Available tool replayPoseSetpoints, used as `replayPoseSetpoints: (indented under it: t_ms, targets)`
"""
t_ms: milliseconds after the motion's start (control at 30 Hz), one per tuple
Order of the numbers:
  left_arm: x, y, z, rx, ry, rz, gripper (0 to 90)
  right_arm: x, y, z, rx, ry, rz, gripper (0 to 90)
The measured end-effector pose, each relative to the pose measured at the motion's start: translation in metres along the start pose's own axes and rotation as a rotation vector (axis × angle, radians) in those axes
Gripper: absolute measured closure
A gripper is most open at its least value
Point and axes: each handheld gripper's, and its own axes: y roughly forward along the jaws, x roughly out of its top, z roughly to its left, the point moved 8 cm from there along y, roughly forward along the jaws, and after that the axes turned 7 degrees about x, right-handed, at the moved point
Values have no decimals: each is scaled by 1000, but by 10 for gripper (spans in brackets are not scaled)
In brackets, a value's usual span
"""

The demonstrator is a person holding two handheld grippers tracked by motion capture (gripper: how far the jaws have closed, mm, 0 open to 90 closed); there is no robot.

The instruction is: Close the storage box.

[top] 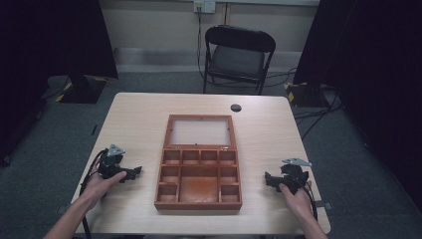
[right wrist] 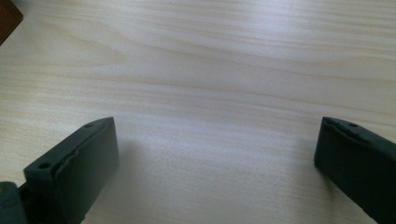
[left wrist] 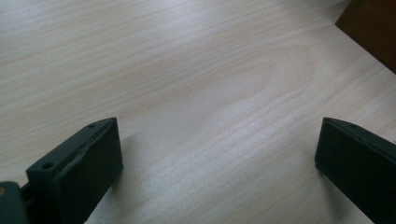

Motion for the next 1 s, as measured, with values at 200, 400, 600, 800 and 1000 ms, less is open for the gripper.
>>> replayPoseSetpoints:
  t_ms: [200, 400, 600, 800, 1000]
  targets:
    - [1, -2, -2, 6, -2, 23, 29, 0, 0, 0, 0, 0, 1, 0]
    - [4, -9, -9, -31, 14, 27, 170, 0, -3, -1, -12, 25, 46, 21]
    - [9, -14, -12, -43, 7, 6, 161, 4, -8, 3, -9, 60, 52, 189]
    - [16, -19, -19, -65, -2, -13, 171, 8, -10, 9, 38, 37, 93, 213]
    - [28, -27, -26, -84, -8, -36, 175, 18, -20, 14, 96, -5, 57, 241]
